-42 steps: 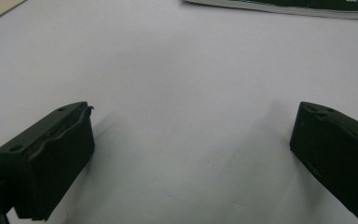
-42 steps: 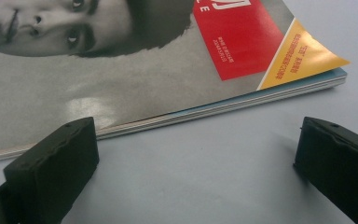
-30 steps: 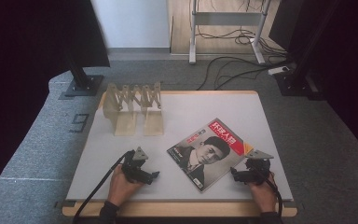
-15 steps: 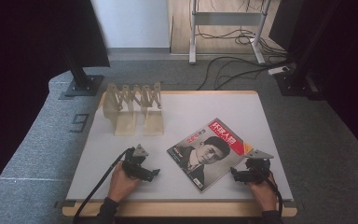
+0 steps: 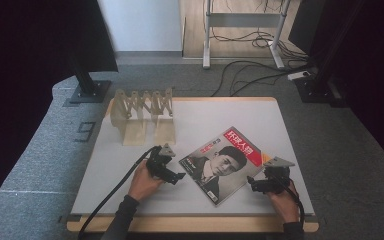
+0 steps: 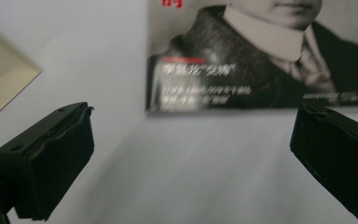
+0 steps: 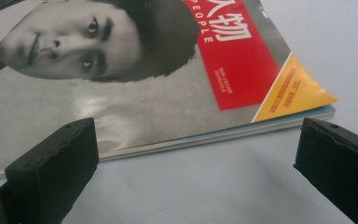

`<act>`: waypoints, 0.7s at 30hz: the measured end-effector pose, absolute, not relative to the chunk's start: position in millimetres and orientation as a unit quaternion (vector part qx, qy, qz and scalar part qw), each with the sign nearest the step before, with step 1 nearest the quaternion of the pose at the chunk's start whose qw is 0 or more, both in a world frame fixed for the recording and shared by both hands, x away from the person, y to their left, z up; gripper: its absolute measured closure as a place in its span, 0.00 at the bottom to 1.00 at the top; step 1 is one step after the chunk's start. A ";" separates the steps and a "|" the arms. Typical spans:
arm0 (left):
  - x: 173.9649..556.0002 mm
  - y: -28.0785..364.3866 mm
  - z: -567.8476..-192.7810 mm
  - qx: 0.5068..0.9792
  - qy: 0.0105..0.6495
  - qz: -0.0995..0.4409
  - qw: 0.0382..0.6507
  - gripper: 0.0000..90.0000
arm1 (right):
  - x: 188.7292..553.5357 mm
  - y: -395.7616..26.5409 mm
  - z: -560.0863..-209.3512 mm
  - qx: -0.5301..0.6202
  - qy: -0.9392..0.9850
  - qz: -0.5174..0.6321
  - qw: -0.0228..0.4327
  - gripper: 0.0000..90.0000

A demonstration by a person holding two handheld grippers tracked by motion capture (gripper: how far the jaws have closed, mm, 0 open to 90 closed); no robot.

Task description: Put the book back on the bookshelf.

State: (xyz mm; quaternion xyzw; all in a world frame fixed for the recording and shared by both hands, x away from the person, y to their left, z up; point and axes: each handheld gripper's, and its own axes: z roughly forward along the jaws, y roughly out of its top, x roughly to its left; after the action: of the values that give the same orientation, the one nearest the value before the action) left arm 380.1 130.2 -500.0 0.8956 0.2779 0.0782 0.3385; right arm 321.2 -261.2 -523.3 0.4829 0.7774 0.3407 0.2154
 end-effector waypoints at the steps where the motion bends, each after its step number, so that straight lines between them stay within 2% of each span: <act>1: 385.1 121.7 -500.3 0.899 0.266 0.074 0.341 0.00 | 324.2 -261.0 -522.1 0.479 0.780 0.338 0.217 0.00; 11: 406.2 86.5 -516.2 0.916 0.239 0.044 0.320 0.00 | 334.9 -259.8 -526.6 0.480 0.785 0.329 0.210 0.00; 15: 406.9 81.2 -521.0 0.917 0.239 0.050 0.315 0.00 | 336.3 -259.5 -527.2 0.481 0.782 0.335 0.212 0.00; 21: 403.8 79.6 -521.1 0.918 0.238 0.053 0.313 0.00 | 341.9 -258.7 -532.7 0.485 0.782 0.344 0.189 0.00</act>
State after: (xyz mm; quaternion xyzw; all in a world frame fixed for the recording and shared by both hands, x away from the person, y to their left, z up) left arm 403.8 79.6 -521.1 0.9181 0.2377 0.0527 0.3126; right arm 341.9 -258.7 -532.7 0.4845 0.7817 0.3439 0.1895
